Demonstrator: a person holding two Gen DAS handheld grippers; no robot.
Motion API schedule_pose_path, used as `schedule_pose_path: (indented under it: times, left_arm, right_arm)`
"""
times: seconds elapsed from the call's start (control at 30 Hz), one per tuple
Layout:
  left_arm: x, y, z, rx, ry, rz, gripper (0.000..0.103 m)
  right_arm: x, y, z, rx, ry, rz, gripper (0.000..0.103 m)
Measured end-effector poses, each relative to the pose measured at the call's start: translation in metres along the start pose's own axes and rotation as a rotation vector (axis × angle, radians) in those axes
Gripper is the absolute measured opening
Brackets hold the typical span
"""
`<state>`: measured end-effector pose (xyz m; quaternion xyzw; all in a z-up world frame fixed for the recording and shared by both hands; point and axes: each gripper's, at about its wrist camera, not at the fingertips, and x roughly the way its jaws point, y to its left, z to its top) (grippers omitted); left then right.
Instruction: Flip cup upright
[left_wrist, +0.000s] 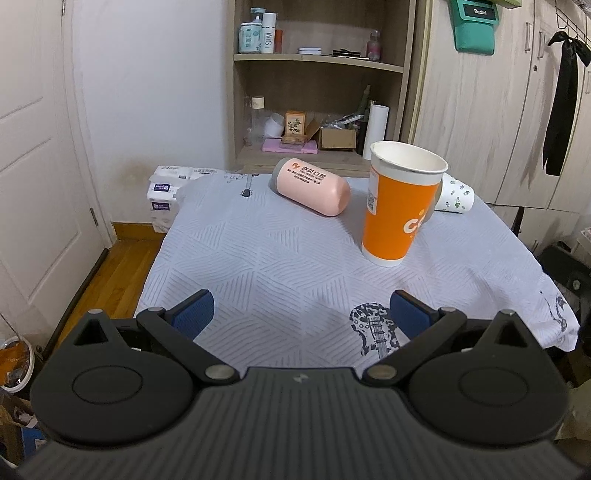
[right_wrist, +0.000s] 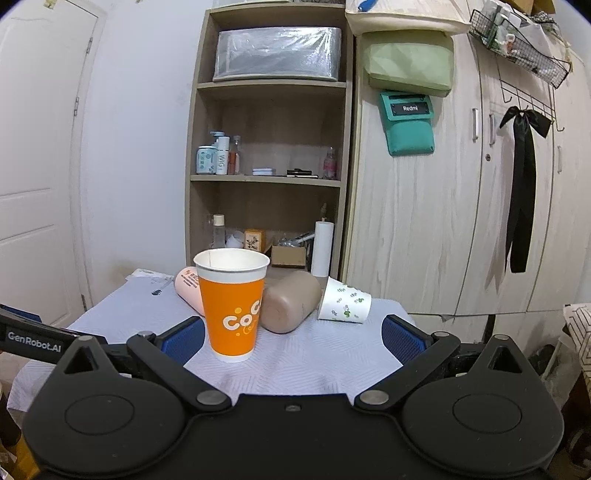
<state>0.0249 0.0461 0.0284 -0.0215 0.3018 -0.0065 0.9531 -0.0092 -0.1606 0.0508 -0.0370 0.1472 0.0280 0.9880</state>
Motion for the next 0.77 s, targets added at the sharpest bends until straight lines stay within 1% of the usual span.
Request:
schedule_pose_path:
  times: [0.17, 0.77]
  left_arm:
    - [-0.002, -0.006, -0.001, 0.023, -0.02, 0.024, 0.103]
    - [-0.01, -0.012, -0.003, 0.048, -0.037, 0.026, 0.103]
  right_arm:
    - [0.0, 0.0, 0.0, 0.0, 0.01, -0.015, 0.103]
    - [0.003, 0.0, -0.002, -0.002, 0.027, -0.04, 0.103]
